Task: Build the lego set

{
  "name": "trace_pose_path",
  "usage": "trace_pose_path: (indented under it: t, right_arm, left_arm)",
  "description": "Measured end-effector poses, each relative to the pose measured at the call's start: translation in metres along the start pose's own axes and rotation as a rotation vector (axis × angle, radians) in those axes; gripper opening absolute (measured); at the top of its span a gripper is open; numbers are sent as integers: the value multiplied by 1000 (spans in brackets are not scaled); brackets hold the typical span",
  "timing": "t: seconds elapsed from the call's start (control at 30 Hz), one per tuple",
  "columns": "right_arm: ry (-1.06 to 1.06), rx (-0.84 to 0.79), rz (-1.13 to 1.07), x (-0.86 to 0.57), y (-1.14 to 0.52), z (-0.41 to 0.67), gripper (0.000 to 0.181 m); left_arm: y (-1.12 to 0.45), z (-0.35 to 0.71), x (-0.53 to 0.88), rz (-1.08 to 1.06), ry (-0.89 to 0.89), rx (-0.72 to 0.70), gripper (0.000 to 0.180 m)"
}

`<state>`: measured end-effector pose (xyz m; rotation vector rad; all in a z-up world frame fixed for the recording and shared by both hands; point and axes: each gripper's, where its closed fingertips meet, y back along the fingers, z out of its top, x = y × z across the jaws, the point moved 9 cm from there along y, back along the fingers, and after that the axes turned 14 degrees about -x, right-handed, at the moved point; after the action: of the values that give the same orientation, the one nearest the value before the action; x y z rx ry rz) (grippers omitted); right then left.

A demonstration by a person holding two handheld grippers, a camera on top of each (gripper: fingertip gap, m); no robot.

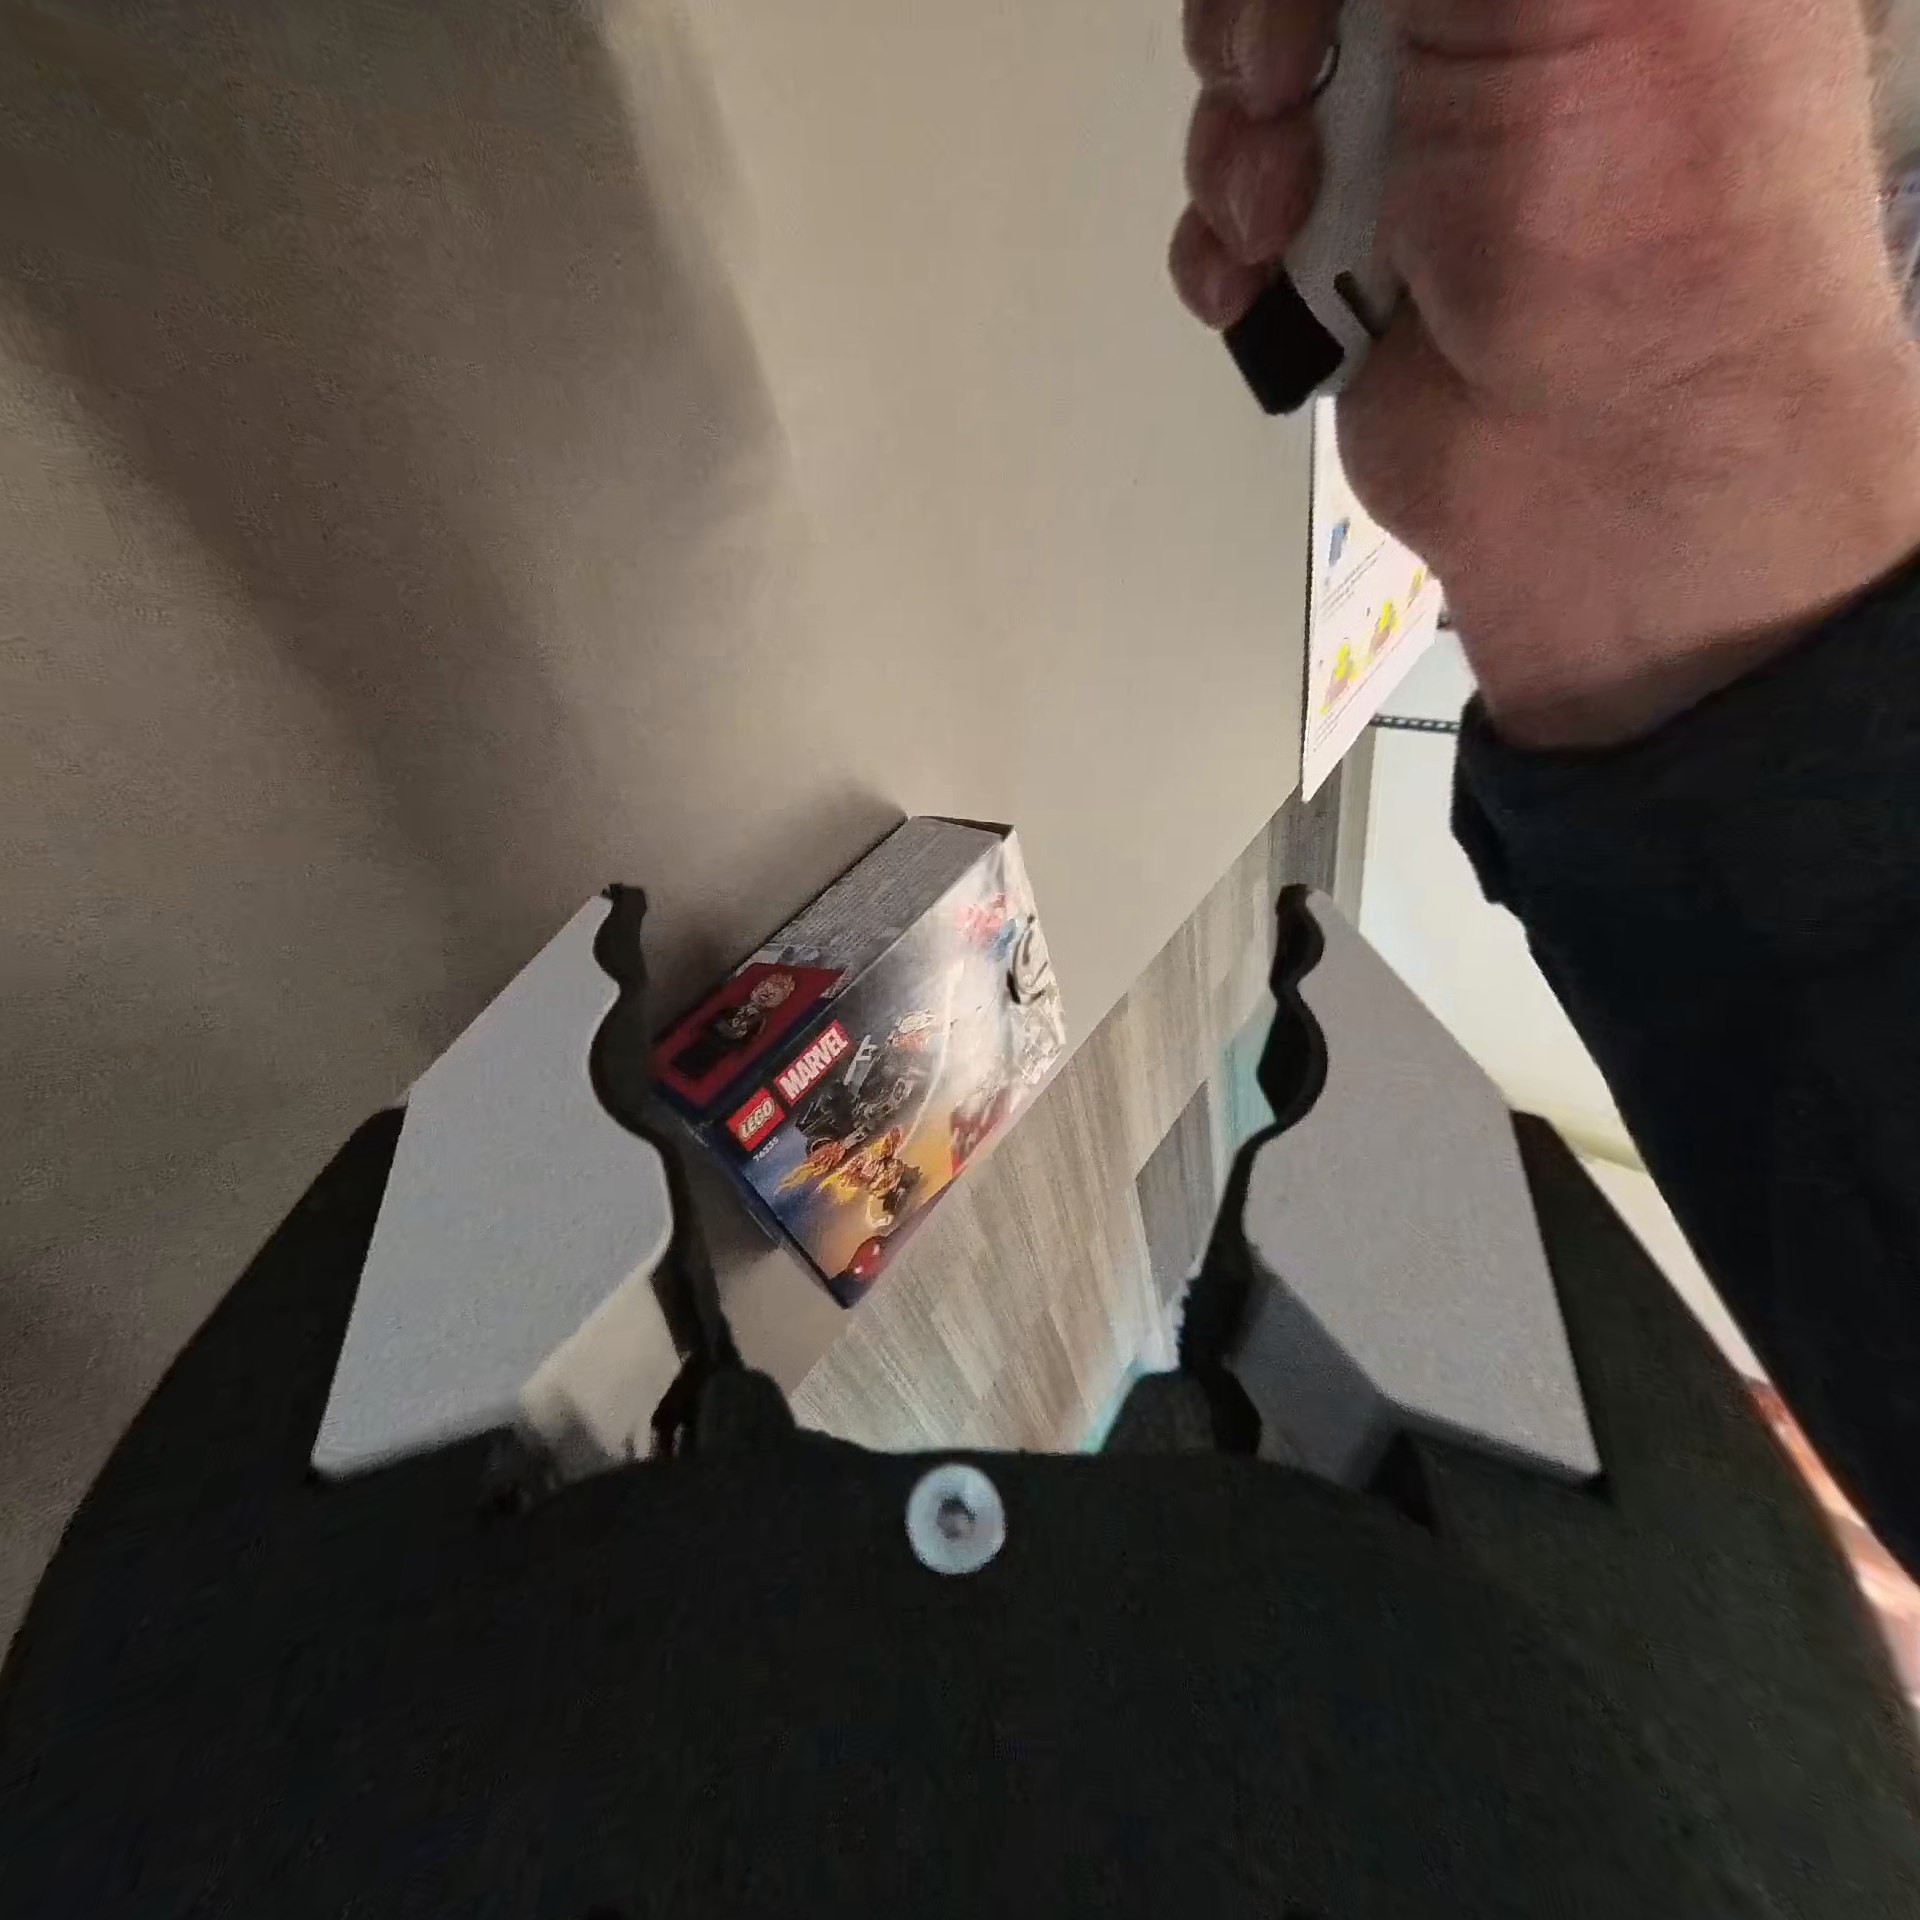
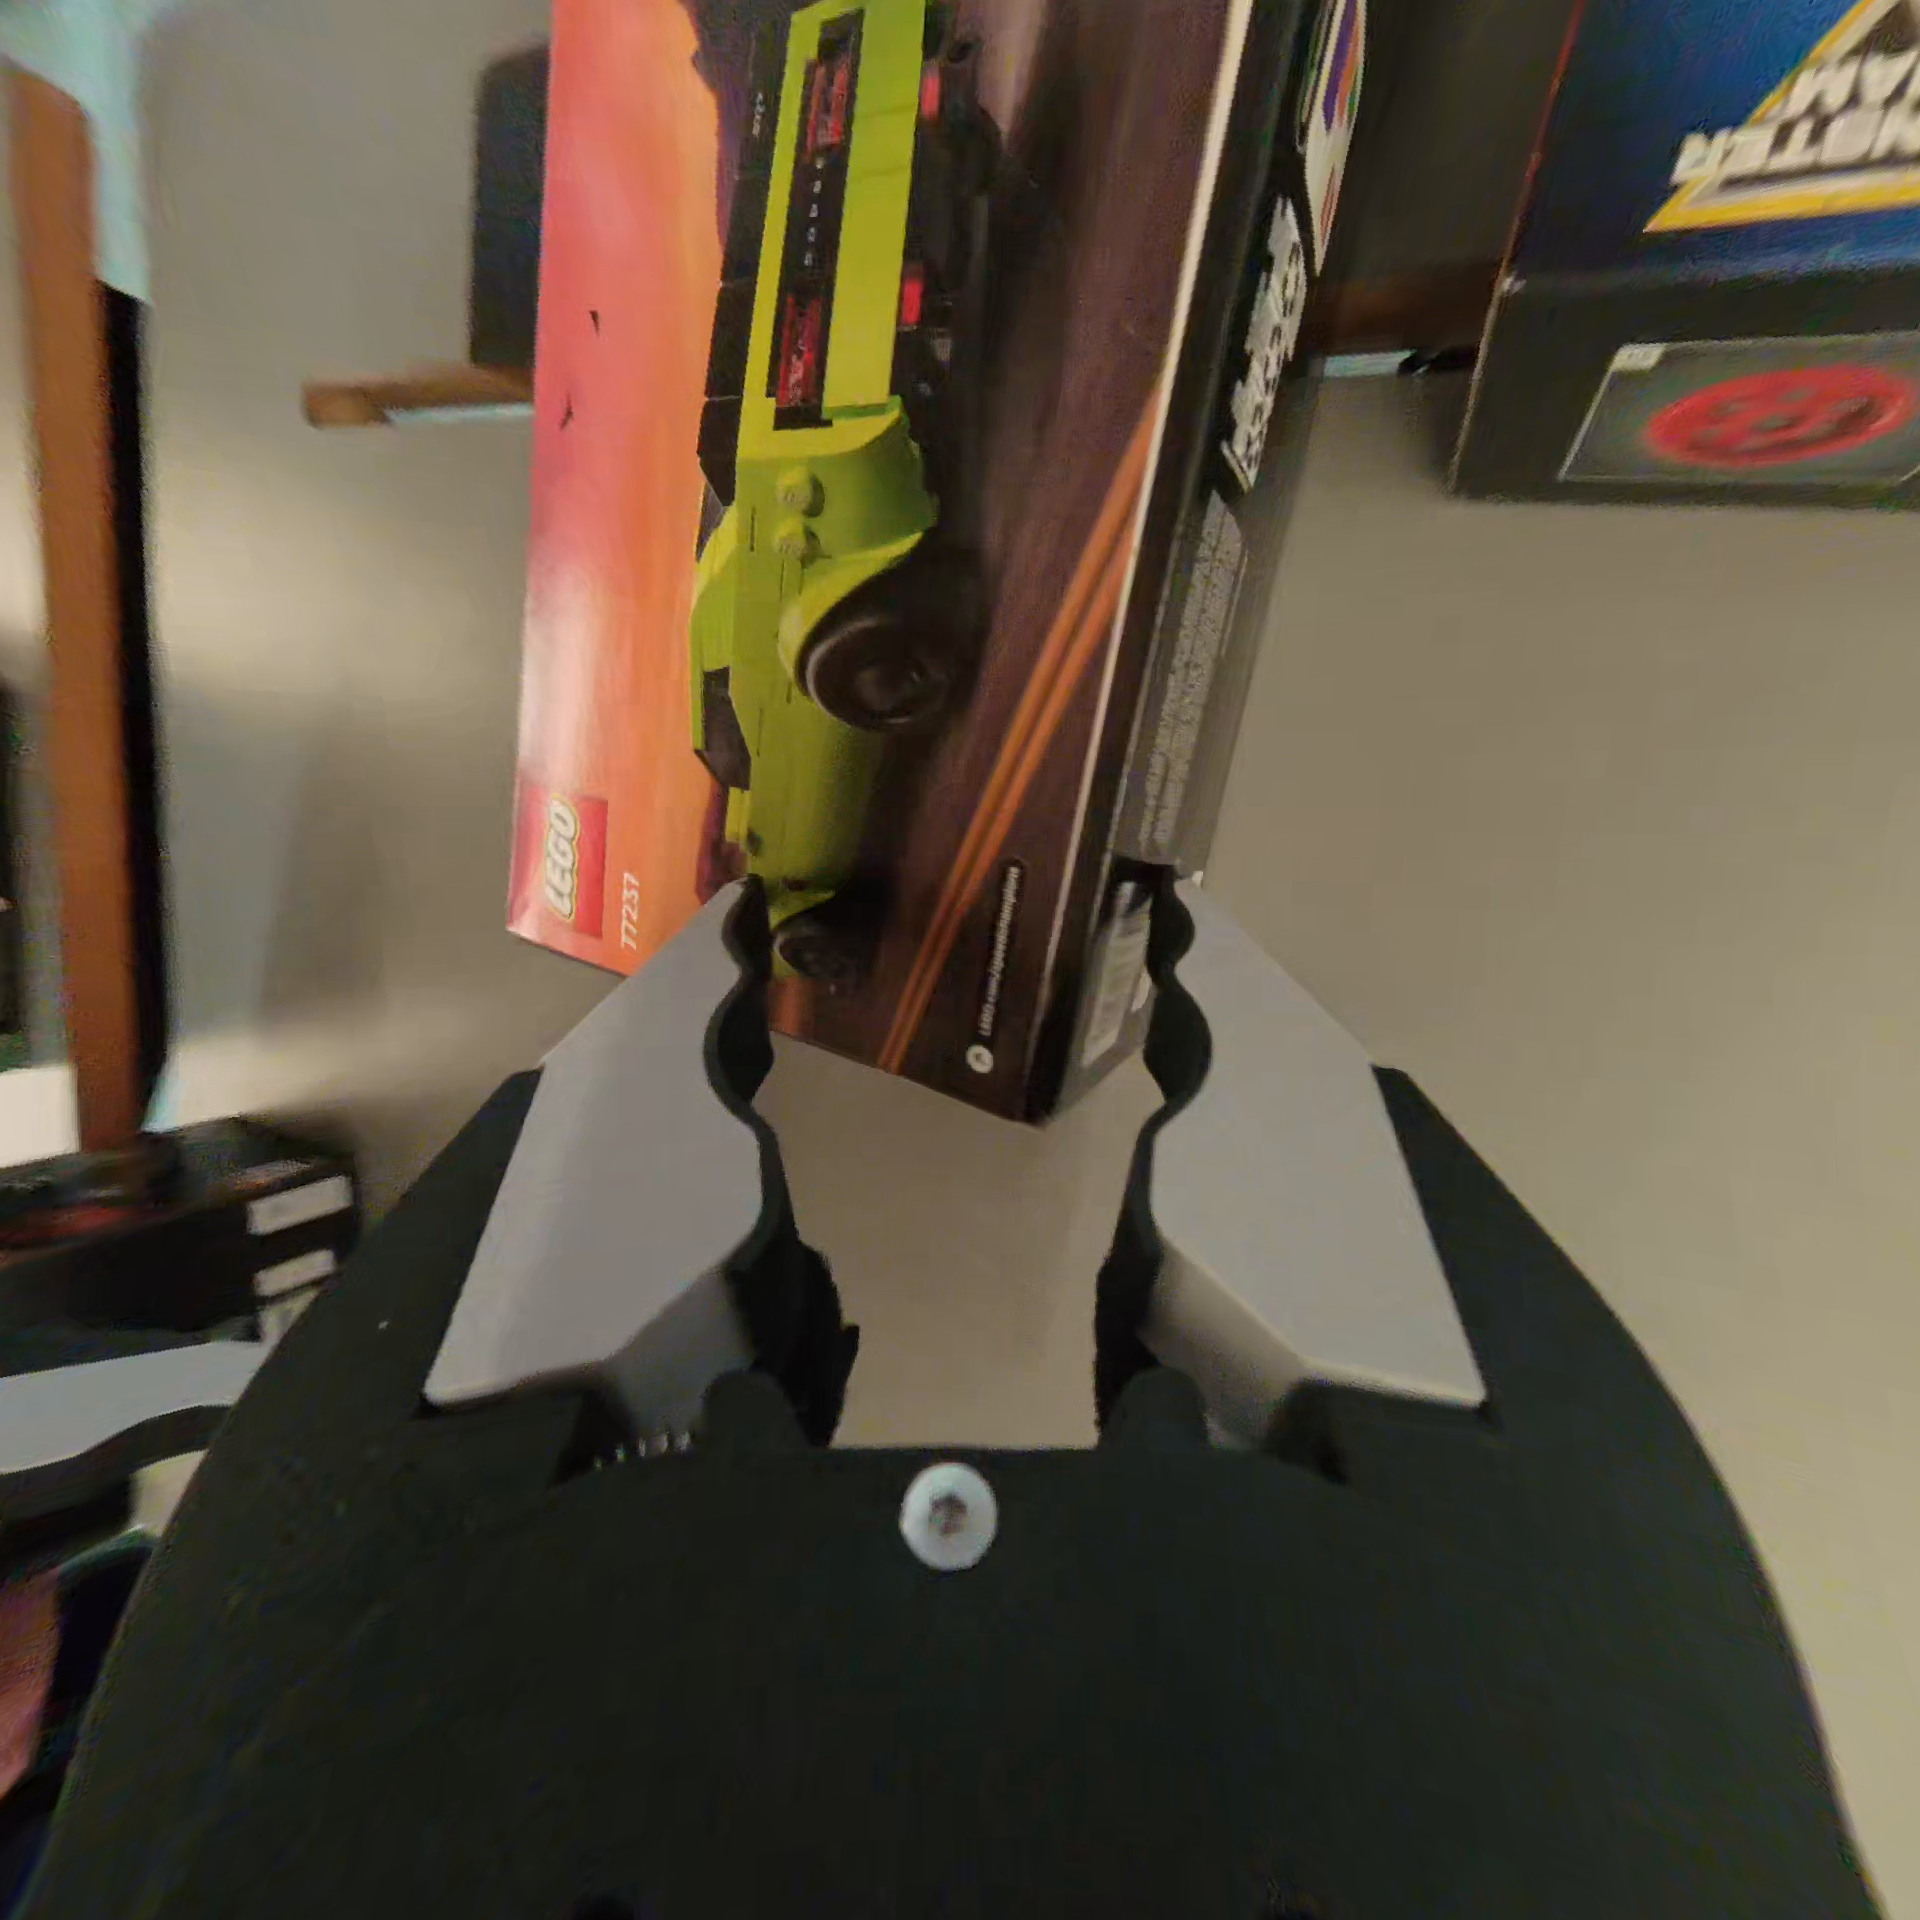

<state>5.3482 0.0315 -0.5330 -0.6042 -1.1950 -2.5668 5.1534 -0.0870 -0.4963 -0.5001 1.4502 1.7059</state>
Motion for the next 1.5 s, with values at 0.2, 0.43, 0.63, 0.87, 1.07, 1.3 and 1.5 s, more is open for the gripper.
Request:
trace_pose_path:
  t: [0.2, 0.43, 0.63, 0.87, 1.07, 1.3, 1.5]
  right_arm:
    - [-69, 6, 34, 31, 15, -45, 58]
    - [-224, 78, 158, 73, 62, -115, 44]
    - [144, -105, 37, 18, 92, 2, 71]
    - [660, 91, 83, 34, -20, 93, 85]
    - [531, 366, 167, 15, -49, 71, 70]
    - [172, 481, 223, -19, 17, -17, 82]
    - [-111, 326, 323, -37, 63, -101, 95]
  left_arm:
    - [9, 13, 25, 37, 84, -94, 117]
    - [16, 4, 45, 65, 183, -155, 121]
    - [16, -2, 52, -12, 338, -197, 127]
    - [-8, 0, 48, -32, 294, -213, 126]
    - [4, 7, 62, 25, 296, -274, 129]
    - [15, 0, 88, 120, 369, -327, 139]
    - [2, -27, 101, 152, 297, -264, 128]
